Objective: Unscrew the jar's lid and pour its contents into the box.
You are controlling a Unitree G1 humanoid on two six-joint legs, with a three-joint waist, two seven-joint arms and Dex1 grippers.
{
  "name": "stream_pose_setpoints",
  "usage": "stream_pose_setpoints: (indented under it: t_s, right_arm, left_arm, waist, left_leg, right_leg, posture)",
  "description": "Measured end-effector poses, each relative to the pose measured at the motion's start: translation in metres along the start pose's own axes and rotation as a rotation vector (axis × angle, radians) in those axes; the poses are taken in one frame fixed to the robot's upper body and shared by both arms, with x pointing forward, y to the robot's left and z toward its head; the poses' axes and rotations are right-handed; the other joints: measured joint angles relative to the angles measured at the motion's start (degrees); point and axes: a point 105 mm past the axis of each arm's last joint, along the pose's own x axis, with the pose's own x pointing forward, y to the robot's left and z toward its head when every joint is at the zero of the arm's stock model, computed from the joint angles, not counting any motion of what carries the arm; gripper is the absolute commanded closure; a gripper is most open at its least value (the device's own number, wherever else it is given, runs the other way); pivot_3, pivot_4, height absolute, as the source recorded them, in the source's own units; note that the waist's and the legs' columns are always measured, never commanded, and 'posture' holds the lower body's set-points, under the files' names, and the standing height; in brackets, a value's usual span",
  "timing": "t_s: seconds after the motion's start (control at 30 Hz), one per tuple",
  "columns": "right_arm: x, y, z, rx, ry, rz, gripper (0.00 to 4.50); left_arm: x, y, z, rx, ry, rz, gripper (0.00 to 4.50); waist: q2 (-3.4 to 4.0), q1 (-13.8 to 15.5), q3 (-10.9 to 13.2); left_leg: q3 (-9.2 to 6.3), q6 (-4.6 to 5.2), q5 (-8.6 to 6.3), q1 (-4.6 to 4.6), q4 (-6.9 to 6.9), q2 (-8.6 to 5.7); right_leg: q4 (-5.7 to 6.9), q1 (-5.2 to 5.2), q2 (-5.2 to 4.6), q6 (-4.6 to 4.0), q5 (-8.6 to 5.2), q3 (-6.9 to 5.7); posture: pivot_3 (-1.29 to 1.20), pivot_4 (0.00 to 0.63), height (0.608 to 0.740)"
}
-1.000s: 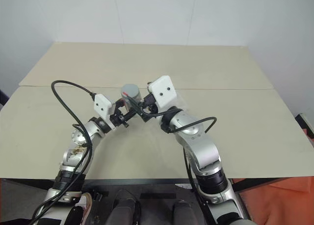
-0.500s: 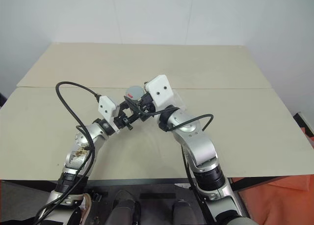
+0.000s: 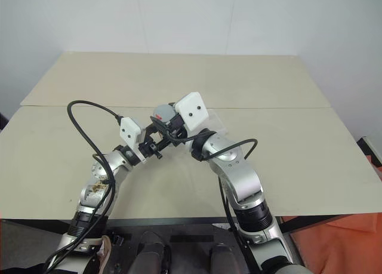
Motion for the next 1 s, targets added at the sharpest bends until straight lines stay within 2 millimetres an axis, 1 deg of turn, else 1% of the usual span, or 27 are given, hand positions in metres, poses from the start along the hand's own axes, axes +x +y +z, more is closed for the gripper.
stream_pose_setpoints:
  t_s: [0.2,0.33,0.47,0.63,0.77,1.0]
  right_arm:
    - [-0.001,0.0,0.0,-0.003,0.003,0.007,1.7]
    - [-0.004,0.003,0.0,-0.006,0.007,0.068,1.7]
    - [-0.013,0.007,0.0,0.003,0.011,0.185,1.7]
    - [-0.03,0.008,0.005,0.004,0.021,0.382,1.7]
    - [-0.038,0.01,0.013,-0.021,0.025,0.529,1.7]
    - [-0.05,0.008,0.016,-0.024,0.028,0.811,1.7]
  left_arm:
    - [-0.001,-0.001,0.0,-0.001,0.002,-0.007,2.54]
    - [-0.007,-0.004,0.0,-0.016,0.007,-0.043,2.54]
    - [-0.018,-0.011,0.002,-0.02,0.021,-0.123,2.54]
    - [-0.028,-0.025,0.008,-0.014,0.037,-0.266,2.54]
    - [-0.033,-0.033,0.015,-0.025,0.023,-0.35,2.54]
    - [-0.039,-0.05,0.018,-0.061,0.008,-0.474,2.54]
  waist:
    - [0.0,0.0,0.0]
    - [0.01,-0.1,0.0]
    - [0.02,-0.1,0.0]
    - [0.04,0.0,0.0]
    - [0.08,-0.2,0.1]
    - [0.11,0.0,0.1]
  left_leg:
    - [0.0,0.0,0.0,0.0,0.0,0.0]
    - [0.0,0.0,0.0,0.0,-0.04,0.02]
    - [0.0,0.0,0.0,0.0,-0.04,0.02]
    - [0.01,0.01,0.0,0.0,-0.04,0.02]
    - [0.0,0.01,-0.01,0.01,-0.05,0.06]
    - [0.02,0.01,-0.01,0.01,-0.06,0.05]
  right_leg:
    - [0.0,0.0,0.0,0.0,0.0,0.0]
    - [-0.03,0.0,0.0,0.0,0.0,0.0]
    - [-0.04,0.0,0.0,0.0,0.0,0.0]
    - [-0.09,0.04,-0.01,-0.01,0.0,-0.01]
    - [-0.08,0.03,0.02,-0.01,-0.01,-0.01]
    - [-0.11,0.04,0.02,-0.01,-0.01,-0.01]
  posture:
    - [0.0,0.15,0.74]
    - [0.0,0.15,0.74]
    - [0.0,0.15,0.74]
    - [0.0,0.15,0.74]
    - [0.0,0.15,0.74]
    - [0.0,0.15,0.74]
